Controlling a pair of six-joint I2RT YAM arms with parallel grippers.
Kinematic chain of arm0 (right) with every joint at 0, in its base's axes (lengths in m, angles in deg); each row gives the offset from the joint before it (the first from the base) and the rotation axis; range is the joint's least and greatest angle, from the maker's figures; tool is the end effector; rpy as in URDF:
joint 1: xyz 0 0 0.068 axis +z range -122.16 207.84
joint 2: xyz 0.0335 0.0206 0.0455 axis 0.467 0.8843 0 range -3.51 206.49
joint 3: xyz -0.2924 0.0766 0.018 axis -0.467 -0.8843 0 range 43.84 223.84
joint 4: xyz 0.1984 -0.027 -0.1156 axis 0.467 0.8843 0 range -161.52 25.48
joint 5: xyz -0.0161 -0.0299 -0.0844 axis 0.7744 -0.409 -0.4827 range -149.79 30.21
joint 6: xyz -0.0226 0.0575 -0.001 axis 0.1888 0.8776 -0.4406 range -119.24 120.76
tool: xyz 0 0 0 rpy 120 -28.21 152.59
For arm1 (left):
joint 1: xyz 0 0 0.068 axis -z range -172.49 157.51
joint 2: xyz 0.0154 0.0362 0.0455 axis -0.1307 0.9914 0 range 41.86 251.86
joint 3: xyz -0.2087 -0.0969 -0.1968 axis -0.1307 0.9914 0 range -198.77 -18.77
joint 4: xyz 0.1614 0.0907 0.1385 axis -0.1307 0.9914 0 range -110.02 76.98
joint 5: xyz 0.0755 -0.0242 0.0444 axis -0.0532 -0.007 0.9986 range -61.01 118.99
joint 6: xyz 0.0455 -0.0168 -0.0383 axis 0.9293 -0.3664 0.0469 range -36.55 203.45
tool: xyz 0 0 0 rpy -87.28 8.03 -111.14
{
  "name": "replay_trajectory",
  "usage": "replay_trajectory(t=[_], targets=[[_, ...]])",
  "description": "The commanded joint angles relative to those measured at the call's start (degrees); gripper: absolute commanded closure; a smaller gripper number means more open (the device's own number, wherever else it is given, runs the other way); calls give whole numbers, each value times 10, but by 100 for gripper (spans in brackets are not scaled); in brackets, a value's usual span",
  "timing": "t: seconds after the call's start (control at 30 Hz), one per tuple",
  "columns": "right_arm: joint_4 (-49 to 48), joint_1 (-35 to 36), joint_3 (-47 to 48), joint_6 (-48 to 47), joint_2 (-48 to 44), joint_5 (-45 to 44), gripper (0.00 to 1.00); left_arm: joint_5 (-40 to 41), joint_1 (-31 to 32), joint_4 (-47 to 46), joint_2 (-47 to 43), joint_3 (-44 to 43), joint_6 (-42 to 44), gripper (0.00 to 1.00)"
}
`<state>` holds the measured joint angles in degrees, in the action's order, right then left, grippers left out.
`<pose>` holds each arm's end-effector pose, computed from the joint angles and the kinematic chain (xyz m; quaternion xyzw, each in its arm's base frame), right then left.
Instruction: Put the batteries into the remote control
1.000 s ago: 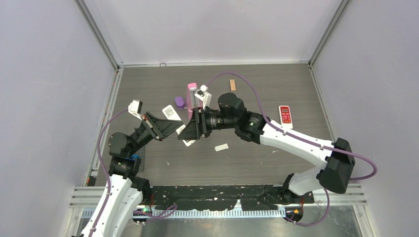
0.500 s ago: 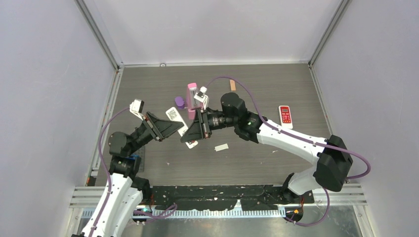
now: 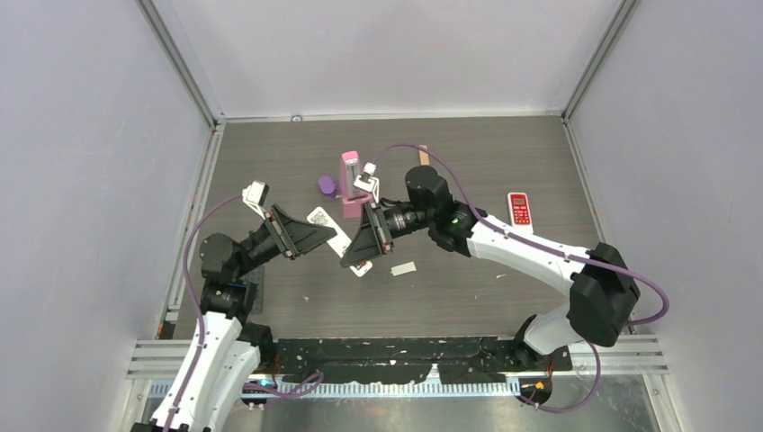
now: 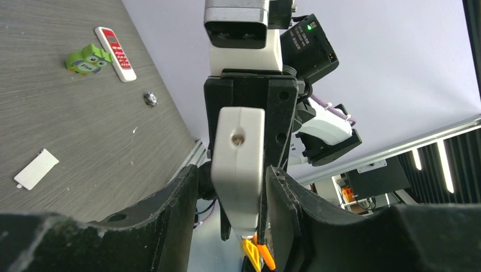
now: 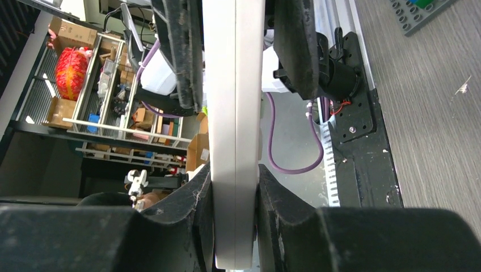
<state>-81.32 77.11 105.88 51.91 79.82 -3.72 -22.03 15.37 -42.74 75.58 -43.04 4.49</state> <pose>0.1688 0.2551 0.3652 -0.2862 0.6882 0.6621 0.0778 0.0888 -0.0488 0.3251 -0.0509 0.6520 -0.6805 0.3304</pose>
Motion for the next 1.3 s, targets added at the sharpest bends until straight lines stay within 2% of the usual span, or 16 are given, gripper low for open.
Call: replay_trajectory(t=[0.0,0.13,0.23,0.27,0.3,0.33,0.37,0.4,0.47,0.53,0.63,0.73,0.83,0.93,1.07,1.27], targets=[[-20,1,14,-5,13,39,95,-13,-3,3,7,-20,9,52],[-18,1,18,-2,27,40,95,-17,-3,-19,16,-11,-11,58],[-20,1,19,-1,33,35,93,-26,-3,-26,23,-9,-16,84],[-20,0,19,-1,33,28,88,-29,-3,-26,24,-8,-16,95],[-19,0,19,-3,33,25,84,-30,-3,-25,24,-7,-16,100],[-18,-2,19,-5,32,17,73,-29,-3,-22,24,-5,-15,100],[-18,-4,19,-11,30,14,66,-28,-3,-18,24,-4,-15,100],[-18,-7,19,-15,25,8,53,-25,-3,-10,24,-3,-13,100],[-13,-14,17,-34,11,-5,36,-15,-3,10,26,-1,-6,100],[-11,-28,9,-51,-10,-21,28,-6,-4,23,28,3,-3,100],[16,-61,-16,-89,-44,-55,27,12,-17,59,30,11,8,100],[61,-127,-47,-134,-81,-80,26,20,-50,73,36,34,22,100],[166,-166,-54,-276,-92,-176,27,16,-90,51,48,61,23,100],[310,-167,-6,-440,-58,-280,31,12,-112,41,60,74,29,100],[424,-155,57,-591,20,-384,36,19,-116,52,72,77,49,100],[430,-84,14,-806,41,-435,37,22,-125,61,91,84,69,100]])
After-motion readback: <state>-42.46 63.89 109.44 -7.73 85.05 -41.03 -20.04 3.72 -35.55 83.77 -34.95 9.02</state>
